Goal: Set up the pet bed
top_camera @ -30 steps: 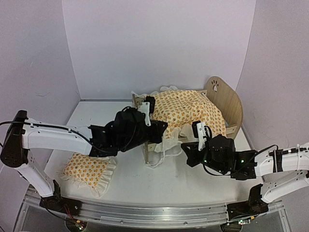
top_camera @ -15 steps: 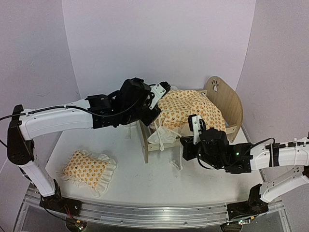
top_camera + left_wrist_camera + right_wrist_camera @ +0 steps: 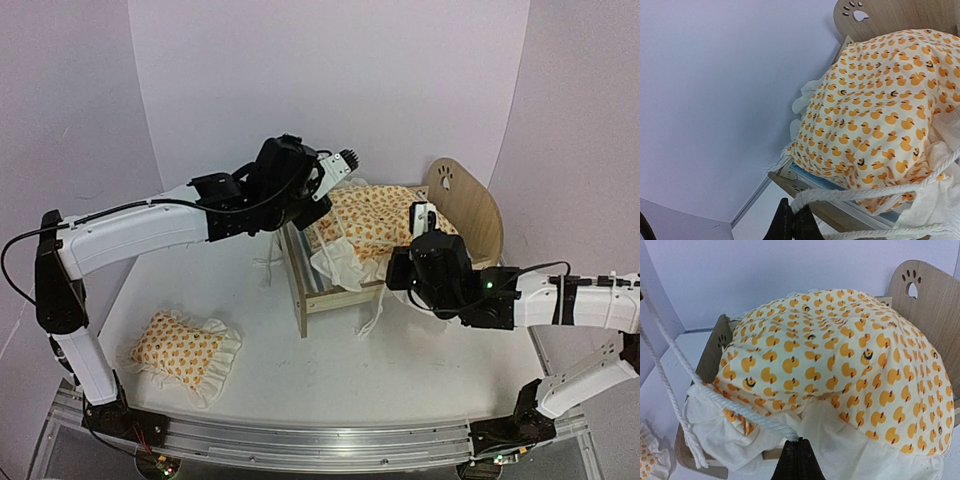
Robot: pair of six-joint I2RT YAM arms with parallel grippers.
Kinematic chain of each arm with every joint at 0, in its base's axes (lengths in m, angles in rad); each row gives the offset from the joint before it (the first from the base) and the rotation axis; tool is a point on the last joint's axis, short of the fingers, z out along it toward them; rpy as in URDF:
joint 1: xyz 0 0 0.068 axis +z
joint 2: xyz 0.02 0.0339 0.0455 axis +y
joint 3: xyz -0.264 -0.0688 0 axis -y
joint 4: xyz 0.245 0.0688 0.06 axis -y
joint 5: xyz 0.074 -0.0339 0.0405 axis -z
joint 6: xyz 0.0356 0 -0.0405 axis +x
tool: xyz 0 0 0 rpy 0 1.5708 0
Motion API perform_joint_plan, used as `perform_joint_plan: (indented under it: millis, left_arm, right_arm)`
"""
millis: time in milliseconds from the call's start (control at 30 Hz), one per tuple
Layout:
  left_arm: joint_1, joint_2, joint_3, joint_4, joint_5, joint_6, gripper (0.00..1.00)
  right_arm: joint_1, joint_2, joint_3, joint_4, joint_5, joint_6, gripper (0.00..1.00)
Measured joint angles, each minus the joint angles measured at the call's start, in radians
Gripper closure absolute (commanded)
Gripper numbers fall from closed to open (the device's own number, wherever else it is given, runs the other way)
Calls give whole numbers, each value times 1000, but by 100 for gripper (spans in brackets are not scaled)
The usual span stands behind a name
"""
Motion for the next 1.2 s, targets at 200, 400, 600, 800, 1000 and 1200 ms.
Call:
perform_joint_plan:
  millis: [200,400,600,800,1000,1200]
  left_arm:
    - [32,11,16,11,-16,32,98]
    - [33,4,-30,6,6,-9,97]
    - [82,-51,-90,-54,179,-123,95]
    - [218,-162,-93,-82,502,-219,97]
    - [235,-153,-36,-87,658,-263,100]
    - [239,-101,-29,-100,709,-306,100]
  right_arm:
    - [-97,10,29,18,-18,-47,100]
    - [-124,12,29,21,-40,-87,100]
    - [-150,12,29,26,-87,-125,100]
    - [-148,12,29,33,-145,-146,100]
    - [-148,12,29,40,-174,-146,100]
    - [-148,12,29,40,-189,-145,100]
